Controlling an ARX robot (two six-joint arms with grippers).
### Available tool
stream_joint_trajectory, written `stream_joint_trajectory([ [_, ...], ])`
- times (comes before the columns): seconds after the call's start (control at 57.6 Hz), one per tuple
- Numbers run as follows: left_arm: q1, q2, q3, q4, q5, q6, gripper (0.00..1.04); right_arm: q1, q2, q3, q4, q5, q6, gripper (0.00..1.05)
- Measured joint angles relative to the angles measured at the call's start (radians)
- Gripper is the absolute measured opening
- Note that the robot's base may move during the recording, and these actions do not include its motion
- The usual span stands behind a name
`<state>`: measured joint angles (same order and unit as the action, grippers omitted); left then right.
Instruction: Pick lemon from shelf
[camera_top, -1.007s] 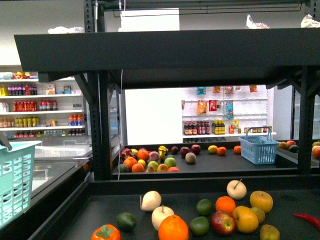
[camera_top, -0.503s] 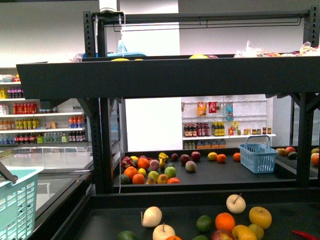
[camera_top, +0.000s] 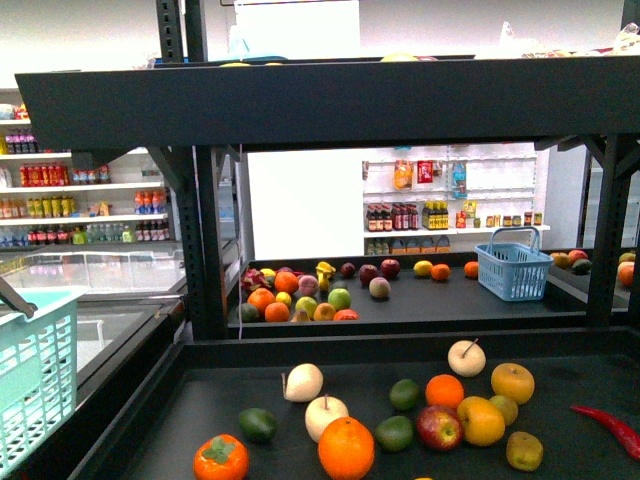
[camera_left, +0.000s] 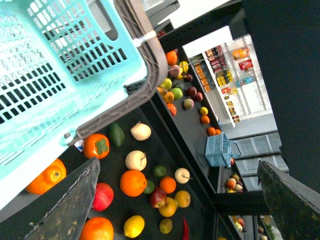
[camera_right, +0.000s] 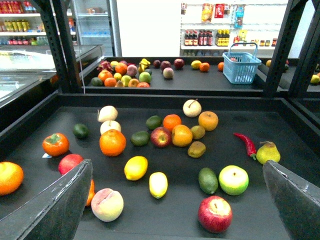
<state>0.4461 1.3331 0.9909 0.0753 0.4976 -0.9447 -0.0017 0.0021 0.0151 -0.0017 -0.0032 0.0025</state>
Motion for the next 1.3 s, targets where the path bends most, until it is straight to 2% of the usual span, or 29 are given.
stream_joint_trajectory([
  [0.243, 0.028, 0.308, 0.311, -0.044, 0.053, -0.114, 0.97, 0.0, 0.0, 0.0, 0.0, 0.0, 0.0, 1.02],
  [0.486, 0.043, 0.518, 0.497, -0.068, 0.072, -0.179, 0.97, 0.0, 0.0, 0.0, 0.0, 0.0, 0.0, 1.02],
  [0.625, 0.045, 0.59, 0.562, -0.02, 0.08, -0.228, 0.97, 0.0, 0.0, 0.0, 0.0, 0.0, 0.0, 1.02],
  [0.885, 0.02, 0.746, 0.79, -0.027, 0.044, -0.3, 0.97, 0.0, 0.0, 0.0, 0.0, 0.0, 0.0, 1.02],
  [1.198, -0.001, 0.832, 0.901, -0.069, 0.01, -0.301, 0.97, 0.0, 0.0, 0.0, 0.0, 0.0, 0.0, 1.02],
  [1.233, -0.001, 0.833, 0.903, -0.073, 0.003, -0.298, 0.93, 0.0, 0.0, 0.0, 0.0, 0.0, 0.0, 1.02],
  [1.302, -0.001, 0.833, 0.903, -0.085, -0.005, -0.286, 0.76, 0.0, 0.0, 0.0, 0.0, 0.0, 0.0, 1.02],
])
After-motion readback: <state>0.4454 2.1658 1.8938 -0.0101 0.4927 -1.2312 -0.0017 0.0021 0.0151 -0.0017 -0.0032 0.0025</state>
